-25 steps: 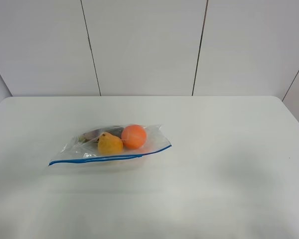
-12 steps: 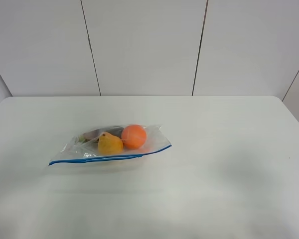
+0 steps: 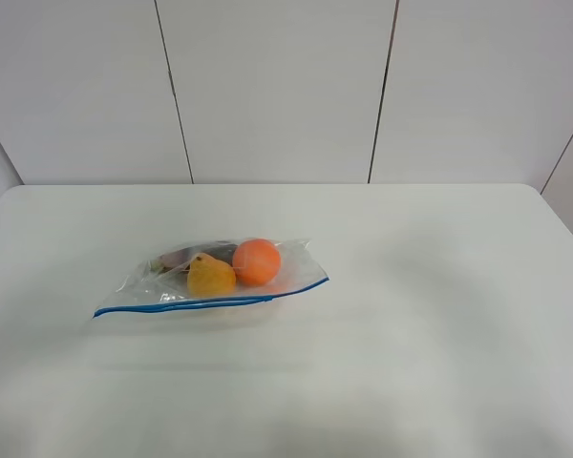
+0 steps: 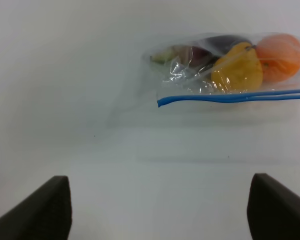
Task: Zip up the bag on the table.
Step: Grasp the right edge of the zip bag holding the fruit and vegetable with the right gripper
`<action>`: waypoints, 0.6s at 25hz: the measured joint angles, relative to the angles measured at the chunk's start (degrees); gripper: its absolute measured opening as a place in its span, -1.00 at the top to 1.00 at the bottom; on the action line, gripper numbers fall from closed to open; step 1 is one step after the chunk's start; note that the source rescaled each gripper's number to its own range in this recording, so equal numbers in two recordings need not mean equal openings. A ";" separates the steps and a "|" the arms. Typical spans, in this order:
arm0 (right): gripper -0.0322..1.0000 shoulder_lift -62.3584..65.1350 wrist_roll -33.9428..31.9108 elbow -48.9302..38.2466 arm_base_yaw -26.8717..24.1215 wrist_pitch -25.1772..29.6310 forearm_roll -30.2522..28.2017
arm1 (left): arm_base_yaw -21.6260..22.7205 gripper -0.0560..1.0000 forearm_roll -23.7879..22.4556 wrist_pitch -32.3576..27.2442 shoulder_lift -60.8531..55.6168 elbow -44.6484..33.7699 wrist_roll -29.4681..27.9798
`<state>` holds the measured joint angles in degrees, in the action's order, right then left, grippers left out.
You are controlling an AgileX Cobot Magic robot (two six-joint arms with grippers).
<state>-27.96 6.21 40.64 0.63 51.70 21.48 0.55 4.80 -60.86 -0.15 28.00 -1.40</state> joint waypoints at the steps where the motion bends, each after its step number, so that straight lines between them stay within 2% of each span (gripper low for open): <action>1: -1.00 -3.77 2.10 0.60 0.00 -0.45 3.48 | 0.00 -1.00 0.00 0.00 0.00 0.00 0.00; 6: -1.00 -21.21 13.66 1.64 0.00 -1.92 20.91 | 0.00 -1.00 0.00 0.00 0.00 0.00 0.00; 9: -1.00 -30.31 19.39 1.64 0.06 -3.28 29.00 | 0.00 -1.00 0.00 0.00 0.00 0.00 0.00; 12: -1.00 -38.62 23.13 1.64 1.78 -5.24 34.01 | 0.00 -1.00 0.00 0.00 0.00 0.00 0.05; 15: -1.00 -45.72 25.20 1.64 5.01 -7.71 36.31 | 0.00 -1.00 -0.01 0.00 0.00 0.00 0.05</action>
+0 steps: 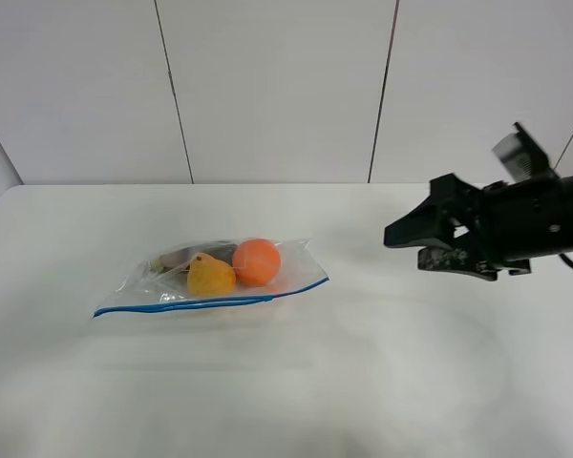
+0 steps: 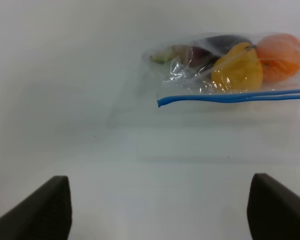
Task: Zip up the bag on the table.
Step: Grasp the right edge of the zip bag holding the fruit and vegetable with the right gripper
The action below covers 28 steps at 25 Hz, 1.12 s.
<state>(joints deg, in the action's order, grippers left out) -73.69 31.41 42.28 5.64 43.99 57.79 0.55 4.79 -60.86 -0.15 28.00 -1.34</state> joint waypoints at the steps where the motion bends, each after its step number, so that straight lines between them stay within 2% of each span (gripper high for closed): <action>1: -1.00 -2.12 0.63 0.00 1.36 -1.34 0.38 | 0.00 -1.00 0.00 0.00 0.00 0.00 0.00; 5: -1.00 -8.82 2.46 0.04 6.47 -6.22 2.52 | 0.00 -1.00 0.00 0.00 0.00 0.00 0.00; 9: -1.00 -14.59 5.53 0.12 9.69 -7.99 5.63 | 0.00 -1.00 0.00 0.00 0.00 0.00 0.00; 16: -1.00 -22.93 13.78 4.31 11.15 -8.08 15.62 | 0.00 -1.00 0.00 0.00 0.00 0.00 0.00; 21: -0.99 -28.47 14.72 8.22 11.15 -7.04 19.25 | 0.00 -1.00 0.00 0.00 0.00 0.00 0.00; 23: -0.85 -30.03 14.72 9.16 11.15 -6.46 19.69 | 0.00 -1.00 0.00 0.00 0.00 0.00 0.00; 26: -0.42 -30.97 15.25 9.57 11.15 -6.22 20.04 | 0.00 -1.00 0.00 0.00 0.00 0.00 0.00; 27: -0.16 -31.16 15.73 9.57 11.15 -6.03 20.09 | 0.00 -1.00 0.00 0.00 0.00 0.00 0.00; 28: 0.20 -31.24 16.04 9.57 11.15 -5.84 20.09 | 0.00 -1.00 0.00 0.00 0.00 0.00 0.00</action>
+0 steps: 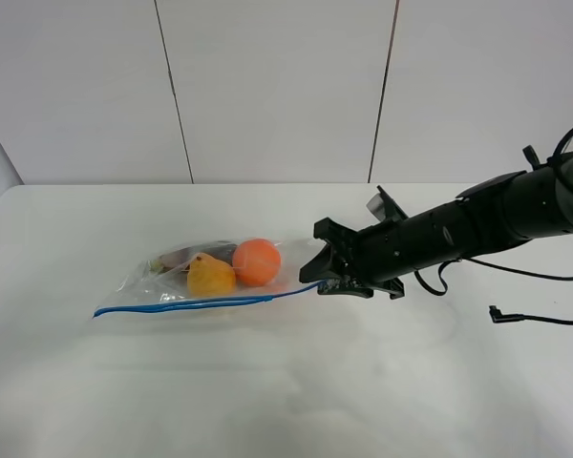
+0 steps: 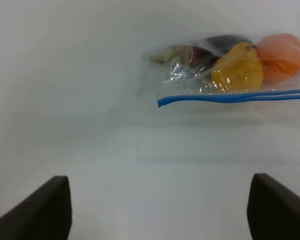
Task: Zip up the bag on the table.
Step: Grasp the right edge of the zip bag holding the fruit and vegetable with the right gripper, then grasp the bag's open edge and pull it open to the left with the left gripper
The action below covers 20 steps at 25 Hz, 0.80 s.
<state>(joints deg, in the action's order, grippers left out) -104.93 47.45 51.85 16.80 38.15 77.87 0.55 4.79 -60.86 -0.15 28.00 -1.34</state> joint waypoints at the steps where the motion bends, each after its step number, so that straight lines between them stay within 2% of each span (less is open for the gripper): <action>1: 0.56 -0.13 0.42 0.00 0.00 0.29 0.01 | 0.00 -1.00 0.00 0.00 0.00 0.00 0.00; 3: 0.88 -0.19 1.20 0.00 0.00 0.75 0.19 | 0.00 -1.00 0.00 0.00 0.00 0.00 0.00; 4: 0.93 -0.19 1.27 0.00 0.00 0.88 0.26 | 0.00 -1.00 0.00 0.00 0.00 0.00 0.00; 16: 0.94 -0.19 1.49 0.00 0.00 1.26 0.71 | 0.00 -1.00 -0.05 0.22 0.00 0.12 0.04; 20: 0.94 -0.19 1.49 0.00 0.00 1.53 0.79 | 0.00 -1.00 1.61 3.47 0.84 1.60 0.04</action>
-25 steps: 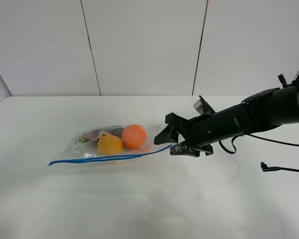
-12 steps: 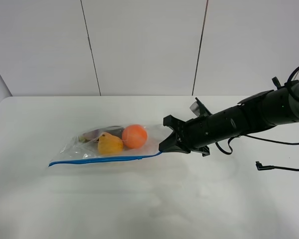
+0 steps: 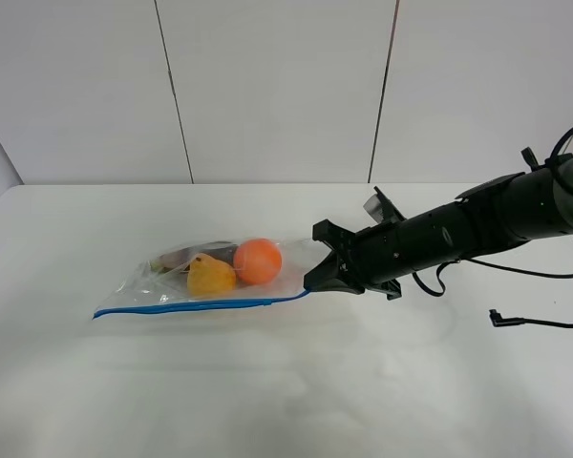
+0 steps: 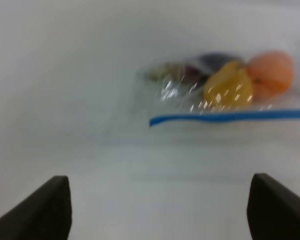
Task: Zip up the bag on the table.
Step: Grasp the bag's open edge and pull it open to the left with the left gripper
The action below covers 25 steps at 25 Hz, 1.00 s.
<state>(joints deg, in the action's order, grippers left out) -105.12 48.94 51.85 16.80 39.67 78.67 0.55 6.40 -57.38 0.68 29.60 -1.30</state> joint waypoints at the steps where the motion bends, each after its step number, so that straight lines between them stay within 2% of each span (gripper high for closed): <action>1: 0.94 0.00 0.00 0.00 0.00 0.21 0.00 | 0.00 -1.00 0.44 1.89 0.87 0.32 0.00; 6: 0.94 0.00 0.18 0.00 0.00 0.57 0.00 | 0.00 -1.00 1.21 11.39 8.70 1.15 0.12; 10: 0.94 0.00 0.17 0.00 0.00 0.97 0.00 | 0.00 -1.00 1.21 18.90 17.55 1.40 3.33; 14: 0.94 0.00 0.17 0.00 0.00 1.61 0.00 | 0.00 -1.00 1.78 22.74 28.30 4.78 7.99; 18: 0.94 0.00 0.65 0.00 0.00 1.89 0.00 | -1.26 -1.00 5.56 23.87 37.99 10.70 12.04; 21: 0.94 0.00 1.31 0.00 0.00 1.89 0.00 | -6.47 -1.00 8.43 23.61 43.08 14.32 14.53; 25: 0.94 0.00 2.20 0.00 0.00 1.89 0.00 | -20.48 -1.00 8.92 22.81 47.93 15.39 17.03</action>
<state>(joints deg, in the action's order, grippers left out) -105.12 51.14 51.85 16.80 41.56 78.67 -19.93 15.32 -34.58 48.61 44.99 15.73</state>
